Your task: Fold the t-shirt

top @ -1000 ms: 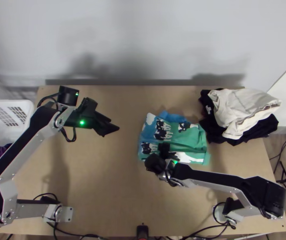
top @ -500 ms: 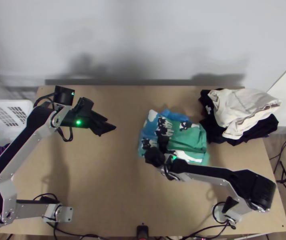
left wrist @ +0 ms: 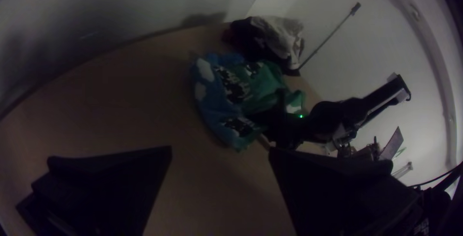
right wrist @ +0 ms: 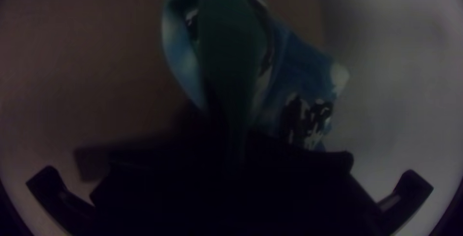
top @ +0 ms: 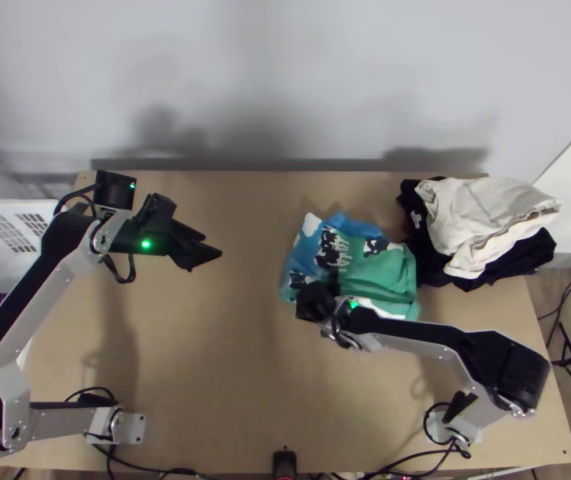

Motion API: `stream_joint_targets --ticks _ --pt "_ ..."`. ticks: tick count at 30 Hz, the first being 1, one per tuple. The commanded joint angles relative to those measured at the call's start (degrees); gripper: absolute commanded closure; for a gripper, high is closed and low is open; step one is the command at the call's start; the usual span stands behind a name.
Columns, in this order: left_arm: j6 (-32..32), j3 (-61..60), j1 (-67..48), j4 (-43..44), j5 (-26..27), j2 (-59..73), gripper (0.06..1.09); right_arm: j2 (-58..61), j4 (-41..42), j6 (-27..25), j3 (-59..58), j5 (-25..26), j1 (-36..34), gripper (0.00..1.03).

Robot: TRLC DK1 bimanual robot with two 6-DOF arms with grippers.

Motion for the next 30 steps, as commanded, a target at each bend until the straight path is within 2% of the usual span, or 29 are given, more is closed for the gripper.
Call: stream_joint_targets --ticks 1,5,10,18,23,26,30 --pt "0.5 0.2 1.2 -1.3 0.2 -0.8 0.11 -6.8 -4.4 2.0 2.7 -3.8 -1.3 1.00" --pt "0.5 0.5 1.4 -2.1 0.2 -1.5 0.11 -13.0 -12.3 4.9 6.3 -5.7 -1.6 1.00" --pt "0.4 1.3 2.8 -3.8 0.2 -2.3 0.11 -19.1 -16.0 6.0 12.4 -5.8 -4.5 1.00" --pt "-0.1 1.3 4.4 -5.9 0.2 -3.8 0.11 -20.1 -17.9 7.7 27.2 -7.1 -13.1 1.00" --pt "-1.0 1.3 4.6 -6.6 0.2 -4.5 0.11 -16.8 -18.5 11.5 35.0 -9.7 -18.6 1.00" --pt "-1.2 1.0 5.5 -6.8 0.2 -4.8 0.11 -14.3 -19.7 16.6 39.5 -11.8 -21.7 1.00" --pt "-1.2 0.1 6.5 -7.2 0.2 -5.3 0.11 -11.6 -20.0 20.3 43.5 -12.9 -24.0 1.00"
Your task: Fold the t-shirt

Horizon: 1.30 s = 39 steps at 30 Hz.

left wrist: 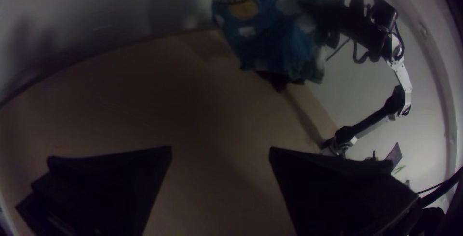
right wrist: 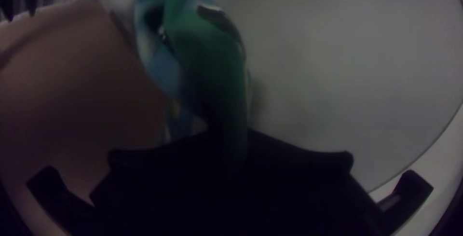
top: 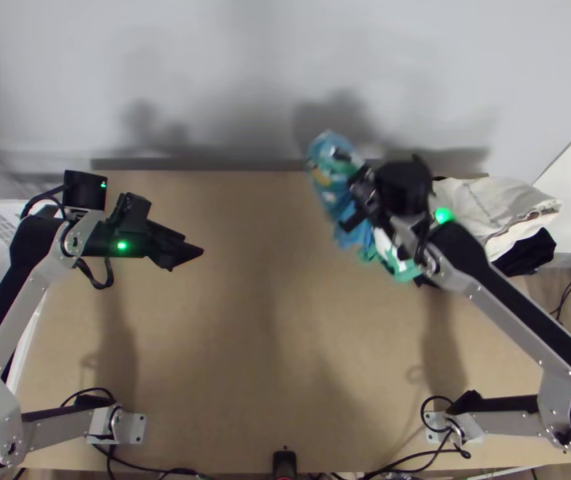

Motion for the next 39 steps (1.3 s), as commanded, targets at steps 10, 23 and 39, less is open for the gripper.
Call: stream_joint_targets --ticks 10,23,39 --pt "-0.1 -1.2 3.6 -0.9 -0.1 -0.9 0.11 10.0 -0.1 14.2 15.3 -2.7 -12.0 1.00" --pt "-0.1 -1.2 3.5 -0.5 -0.1 0.9 0.11 11.9 1.2 24.2 14.9 -6.8 -25.7 1.00" --pt "-3.5 -0.6 -1.8 0.8 -3.0 3.2 0.11 2.2 6.9 27.4 -3.1 -21.6 -46.6 1.00"
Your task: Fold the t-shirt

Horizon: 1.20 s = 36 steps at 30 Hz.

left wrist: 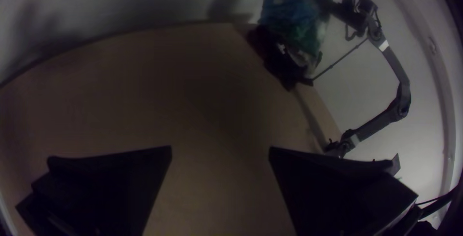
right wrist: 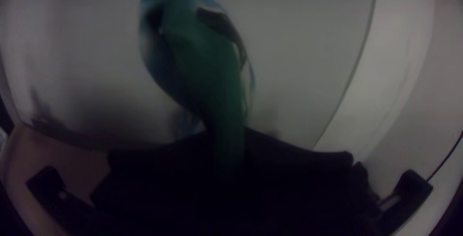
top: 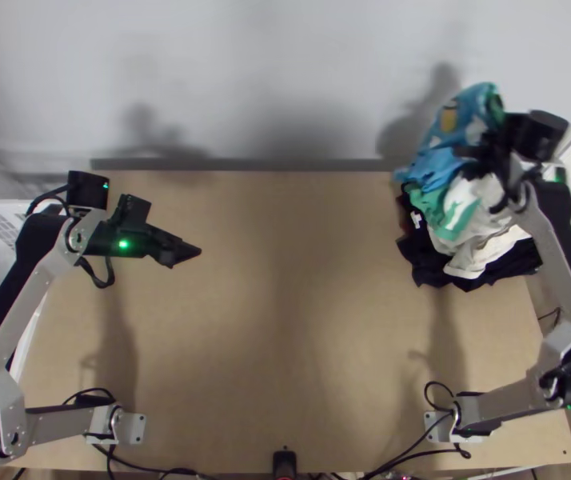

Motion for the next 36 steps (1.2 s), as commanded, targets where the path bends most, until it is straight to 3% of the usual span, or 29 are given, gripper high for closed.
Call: stream_joint_targets --ticks 1,10,24,31,33,36 --pt "-2.0 0.1 -3.5 1.4 -2.2 1.4 0.11 -5.6 2.6 0.7 -10.6 -7.2 -10.0 1.00" --pt "-4.1 0.3 -8.0 4.4 -4.7 5.0 0.11 -5.8 8.2 1.7 -21.3 -16.8 -22.9 1.00" --pt "-2.7 0.0 -7.4 4.7 -5.6 6.7 0.11 5.3 19.5 4.7 -25.8 -19.4 -30.3 0.99" --pt "-1.7 0.5 -6.9 4.8 -5.6 7.7 0.11 5.1 15.4 5.0 -25.4 -23.1 -30.6 0.61" --pt "-1.7 1.1 -6.9 4.8 -5.5 8.1 0.11 3.6 12.9 4.8 -25.0 -25.3 -30.4 0.29" --pt "-1.7 2.0 -6.9 4.8 -5.5 8.7 0.11 0.0 8.5 2.8 -24.9 -25.7 -30.2 0.07"
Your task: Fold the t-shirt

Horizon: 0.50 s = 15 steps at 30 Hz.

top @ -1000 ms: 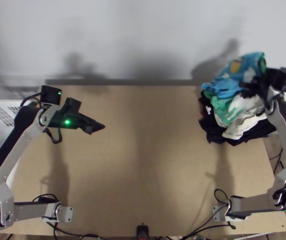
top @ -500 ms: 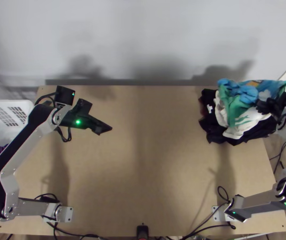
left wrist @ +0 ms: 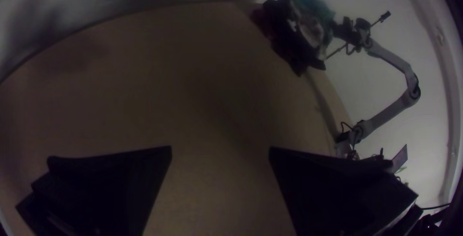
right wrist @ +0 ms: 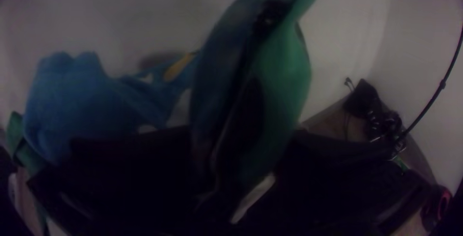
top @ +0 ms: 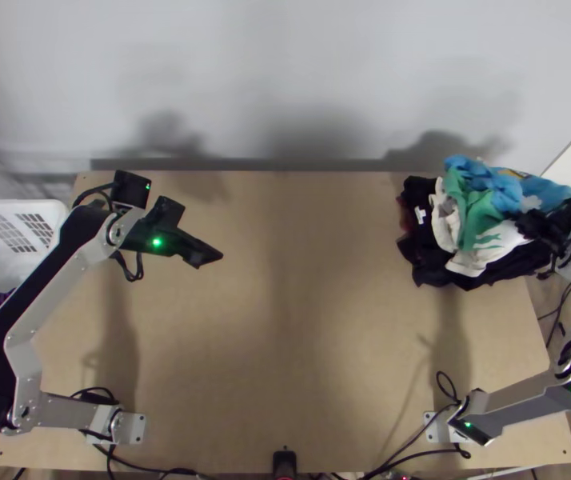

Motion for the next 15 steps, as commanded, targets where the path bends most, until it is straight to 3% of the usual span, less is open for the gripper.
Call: stream_joint_targets --ticks 1,12,15 --pt "0.2 1.8 0.2 0.0 0.0 1.2 0.11 -5.4 -7.9 -2.6 0.2 -2.8 -0.4 0.03" --pt "-0.3 3.5 0.3 -0.1 0.1 1.9 0.11 -21.3 -24.1 -14.4 0.9 -4.9 -13.1 0.04" --pt "-0.6 3.5 0.3 -0.1 0.1 1.7 0.11 -22.7 -26.5 -14.9 5.2 -5.4 -14.6 0.04"
